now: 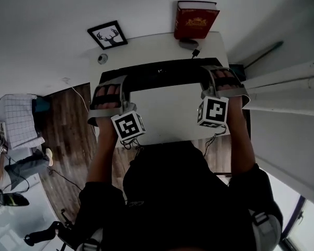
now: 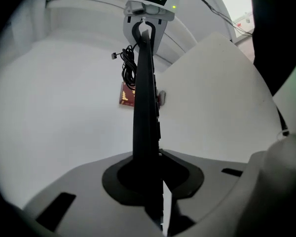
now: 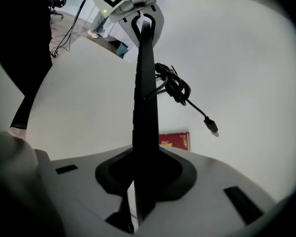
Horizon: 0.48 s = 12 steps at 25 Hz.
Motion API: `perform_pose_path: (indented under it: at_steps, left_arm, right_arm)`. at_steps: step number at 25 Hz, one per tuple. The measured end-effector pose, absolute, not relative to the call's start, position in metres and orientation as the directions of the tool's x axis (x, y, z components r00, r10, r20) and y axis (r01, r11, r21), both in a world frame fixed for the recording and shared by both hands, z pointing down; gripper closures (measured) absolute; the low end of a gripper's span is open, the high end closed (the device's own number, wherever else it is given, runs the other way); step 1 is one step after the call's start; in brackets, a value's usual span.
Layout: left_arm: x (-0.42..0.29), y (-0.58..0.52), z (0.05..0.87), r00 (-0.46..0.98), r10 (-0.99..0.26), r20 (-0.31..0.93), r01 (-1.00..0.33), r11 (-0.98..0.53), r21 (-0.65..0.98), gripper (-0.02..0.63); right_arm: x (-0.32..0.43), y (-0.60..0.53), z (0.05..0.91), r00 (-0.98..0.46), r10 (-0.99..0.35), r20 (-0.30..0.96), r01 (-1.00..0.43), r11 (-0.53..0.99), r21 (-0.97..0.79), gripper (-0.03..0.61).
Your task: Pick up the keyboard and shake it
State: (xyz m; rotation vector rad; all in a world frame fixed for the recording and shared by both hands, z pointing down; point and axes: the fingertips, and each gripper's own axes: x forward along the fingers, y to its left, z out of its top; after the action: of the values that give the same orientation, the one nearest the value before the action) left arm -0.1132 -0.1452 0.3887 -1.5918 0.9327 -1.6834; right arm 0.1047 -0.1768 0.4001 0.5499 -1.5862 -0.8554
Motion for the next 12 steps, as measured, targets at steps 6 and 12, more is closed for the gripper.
perform_pose_path:
  at_steps: [6, 12]
  left_arm:
    - [-0.130, -0.170, 0.328, -0.046, -0.904, 0.425, -0.046, -0.423, -0.905, 0.535]
    - [-0.125, -0.195, 0.300, 0.043, -0.932, 0.360, -0.032, -0.362, -0.932, 0.538]
  right_arm:
    - [0.090, -0.173, 0.307, -0.106, -0.881, 0.461, 0.119, 0.449, 0.885, 0.491]
    - [0.082, -0.130, 0.247, -0.018, -0.927, 0.374, 0.136, 0.369, 0.920, 0.491]
